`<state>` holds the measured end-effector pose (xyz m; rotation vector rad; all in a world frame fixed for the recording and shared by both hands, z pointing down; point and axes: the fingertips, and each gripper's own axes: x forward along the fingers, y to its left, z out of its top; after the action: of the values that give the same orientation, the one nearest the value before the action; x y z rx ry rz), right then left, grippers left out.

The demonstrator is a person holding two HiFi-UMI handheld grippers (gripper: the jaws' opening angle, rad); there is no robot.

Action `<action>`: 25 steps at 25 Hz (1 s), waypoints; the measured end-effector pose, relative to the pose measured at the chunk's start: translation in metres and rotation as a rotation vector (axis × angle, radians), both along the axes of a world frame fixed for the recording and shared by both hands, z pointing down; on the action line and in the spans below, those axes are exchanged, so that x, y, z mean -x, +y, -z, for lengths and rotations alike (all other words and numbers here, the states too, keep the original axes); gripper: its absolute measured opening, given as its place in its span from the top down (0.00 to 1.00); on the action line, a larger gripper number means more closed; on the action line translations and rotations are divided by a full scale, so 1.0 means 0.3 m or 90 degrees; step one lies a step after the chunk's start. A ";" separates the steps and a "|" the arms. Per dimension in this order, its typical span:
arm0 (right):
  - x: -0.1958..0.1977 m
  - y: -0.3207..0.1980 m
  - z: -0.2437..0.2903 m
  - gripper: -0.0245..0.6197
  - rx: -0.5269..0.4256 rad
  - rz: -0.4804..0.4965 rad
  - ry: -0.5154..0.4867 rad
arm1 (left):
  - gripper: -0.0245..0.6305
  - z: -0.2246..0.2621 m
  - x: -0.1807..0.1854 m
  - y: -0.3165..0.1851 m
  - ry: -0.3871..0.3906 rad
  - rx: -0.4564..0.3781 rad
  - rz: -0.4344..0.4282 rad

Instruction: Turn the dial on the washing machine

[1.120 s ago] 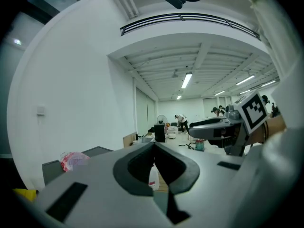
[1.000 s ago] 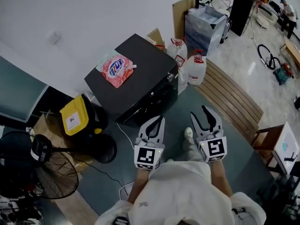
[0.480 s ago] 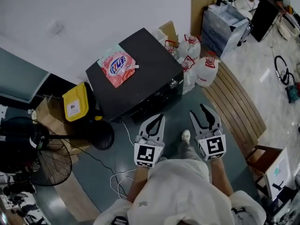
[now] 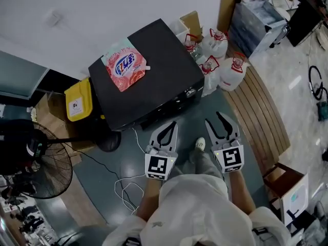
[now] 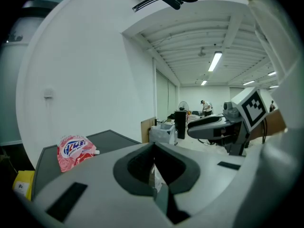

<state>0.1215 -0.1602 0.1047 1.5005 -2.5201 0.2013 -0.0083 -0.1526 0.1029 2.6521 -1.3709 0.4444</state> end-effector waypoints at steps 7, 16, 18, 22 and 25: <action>0.021 -0.134 -0.140 0.68 0.020 0.044 0.027 | 0.94 -0.125 -0.007 -0.084 -0.011 0.021 0.019; 0.070 -0.190 -0.259 0.68 0.002 0.040 0.086 | 0.94 -0.261 0.053 -0.101 0.011 0.023 0.048; 0.083 -0.187 -0.282 0.67 -0.012 0.026 0.090 | 0.94 -0.284 0.059 -0.095 0.021 0.015 0.043; 0.106 -0.169 -0.295 0.65 -0.048 0.012 0.110 | 0.94 -0.319 0.072 -0.069 0.043 -0.015 0.036; 0.112 -0.178 -0.292 0.65 -0.080 0.002 0.122 | 0.94 -0.340 0.091 -0.063 0.073 -0.033 0.044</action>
<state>0.0880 -0.2135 0.1922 1.4827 -2.4205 -0.0984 -0.0356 -0.1714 0.2048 2.6155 -1.4535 0.2485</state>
